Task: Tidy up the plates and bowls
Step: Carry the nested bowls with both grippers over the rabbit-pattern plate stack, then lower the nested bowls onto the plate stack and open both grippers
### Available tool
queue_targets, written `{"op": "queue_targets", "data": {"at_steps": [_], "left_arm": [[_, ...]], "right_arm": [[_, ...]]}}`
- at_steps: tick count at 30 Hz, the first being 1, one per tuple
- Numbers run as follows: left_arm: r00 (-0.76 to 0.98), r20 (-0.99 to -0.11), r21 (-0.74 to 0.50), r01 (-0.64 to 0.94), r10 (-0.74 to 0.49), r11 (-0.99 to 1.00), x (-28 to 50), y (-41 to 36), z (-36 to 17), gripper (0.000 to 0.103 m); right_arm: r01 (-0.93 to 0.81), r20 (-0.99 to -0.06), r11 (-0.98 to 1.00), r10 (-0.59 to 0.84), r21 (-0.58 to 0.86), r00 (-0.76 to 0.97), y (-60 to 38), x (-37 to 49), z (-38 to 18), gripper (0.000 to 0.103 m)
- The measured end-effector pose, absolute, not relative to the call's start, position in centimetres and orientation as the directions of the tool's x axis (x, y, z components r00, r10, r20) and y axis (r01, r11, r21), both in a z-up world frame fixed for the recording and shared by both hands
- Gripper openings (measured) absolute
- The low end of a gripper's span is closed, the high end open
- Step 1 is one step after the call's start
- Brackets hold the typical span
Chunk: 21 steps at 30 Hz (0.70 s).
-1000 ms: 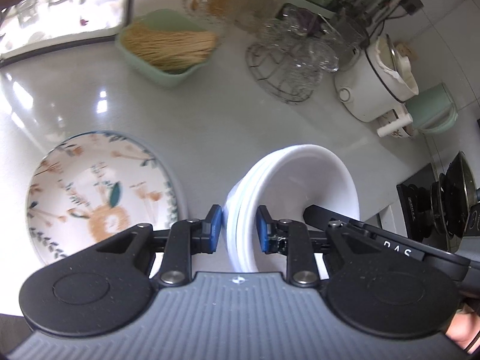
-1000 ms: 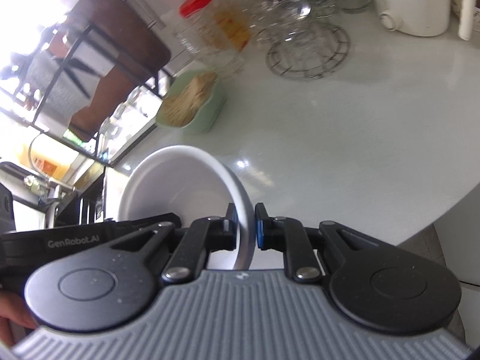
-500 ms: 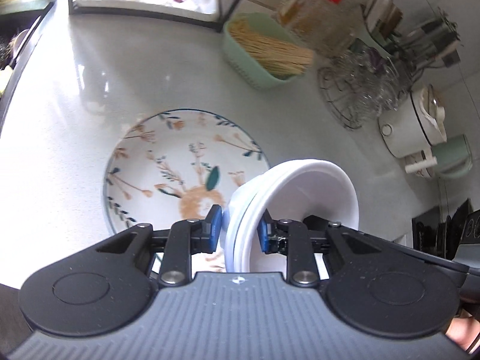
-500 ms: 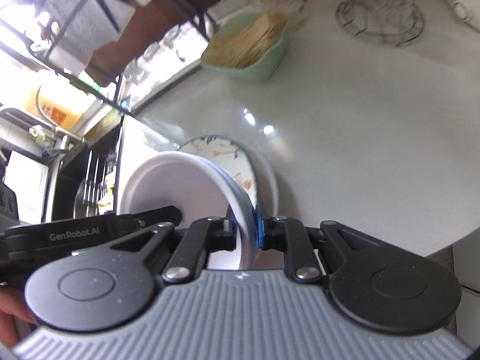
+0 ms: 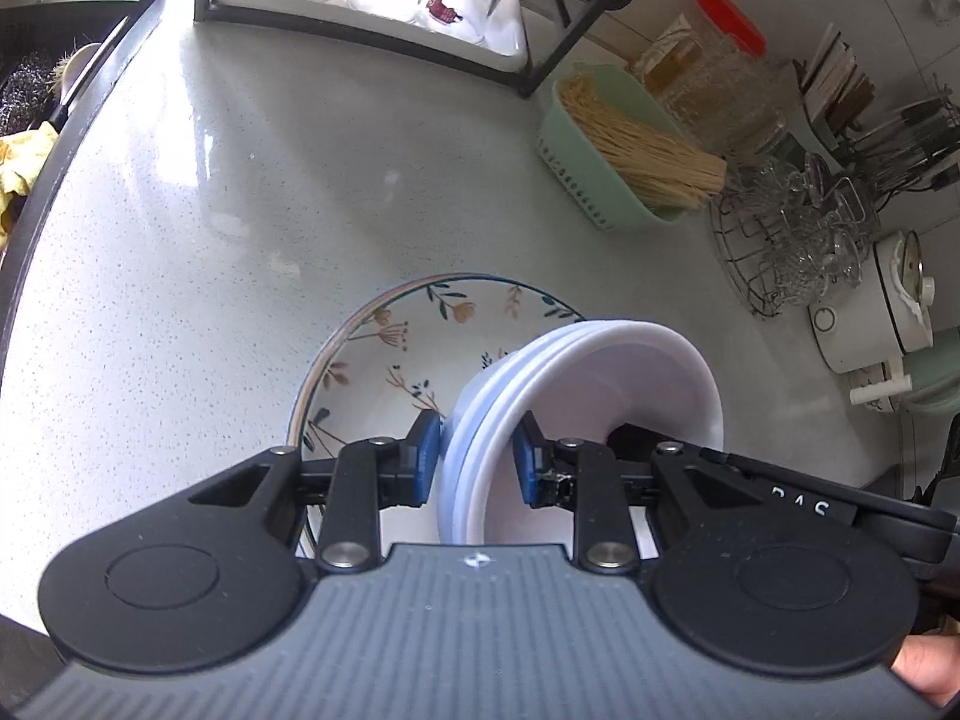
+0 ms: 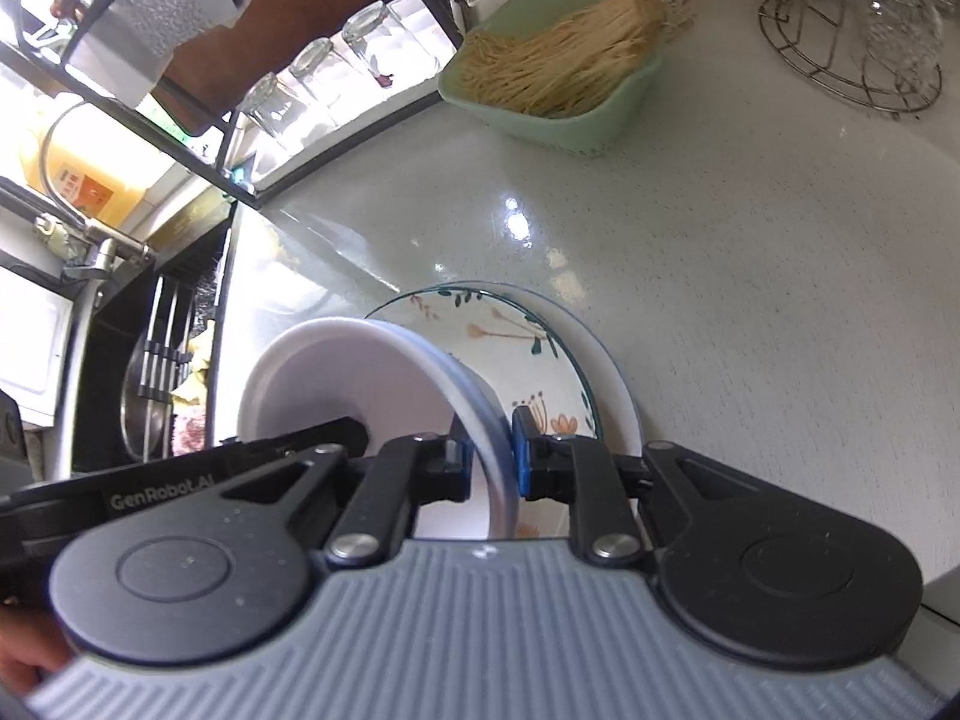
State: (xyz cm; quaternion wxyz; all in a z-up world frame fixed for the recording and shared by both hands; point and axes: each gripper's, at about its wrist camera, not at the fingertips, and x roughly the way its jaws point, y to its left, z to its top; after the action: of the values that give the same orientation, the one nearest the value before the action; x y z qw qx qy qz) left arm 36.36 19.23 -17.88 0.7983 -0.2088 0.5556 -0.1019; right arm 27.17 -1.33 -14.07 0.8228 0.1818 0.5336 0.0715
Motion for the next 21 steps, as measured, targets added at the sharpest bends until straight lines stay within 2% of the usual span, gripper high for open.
{"op": "queue_targets", "data": {"at_steps": [10, 12, 13, 16, 21], "left_arm": [[0.346, -0.850, -0.434, -0.033, -0.397, 0.900, 37.7, 19.5, -17.8, 0.031], [0.351, -0.853, -0.421, -0.027, -0.386, 0.907, 37.8, 19.7, -17.4, 0.038], [0.361, -0.850, -0.420, -0.023, -0.384, 0.907, 37.7, 19.8, -17.0, 0.040], [0.394, -0.843, -0.400, -0.005, -0.366, 0.916, 37.3, 20.1, -15.6, 0.043], [0.459, -0.826, -0.357, 0.021, -0.326, 0.934, 36.1, 20.0, -12.3, 0.043]], "right_arm": [[0.117, -0.859, 0.926, 0.279, 0.359, 0.430, -1.0, 27.7, -14.3, 0.021], [0.116, -0.859, 0.929, 0.270, 0.352, 0.436, -1.1, 27.7, -13.9, 0.022], [0.113, -0.857, 0.931, 0.266, 0.347, 0.441, -1.2, 27.7, -13.6, 0.026], [0.094, -0.843, 0.936, 0.258, 0.340, 0.472, -1.4, 27.4, -12.5, 0.049], [0.063, -0.809, 0.938, 0.259, 0.341, 0.528, -2.3, 26.4, -10.1, 0.051]]}}
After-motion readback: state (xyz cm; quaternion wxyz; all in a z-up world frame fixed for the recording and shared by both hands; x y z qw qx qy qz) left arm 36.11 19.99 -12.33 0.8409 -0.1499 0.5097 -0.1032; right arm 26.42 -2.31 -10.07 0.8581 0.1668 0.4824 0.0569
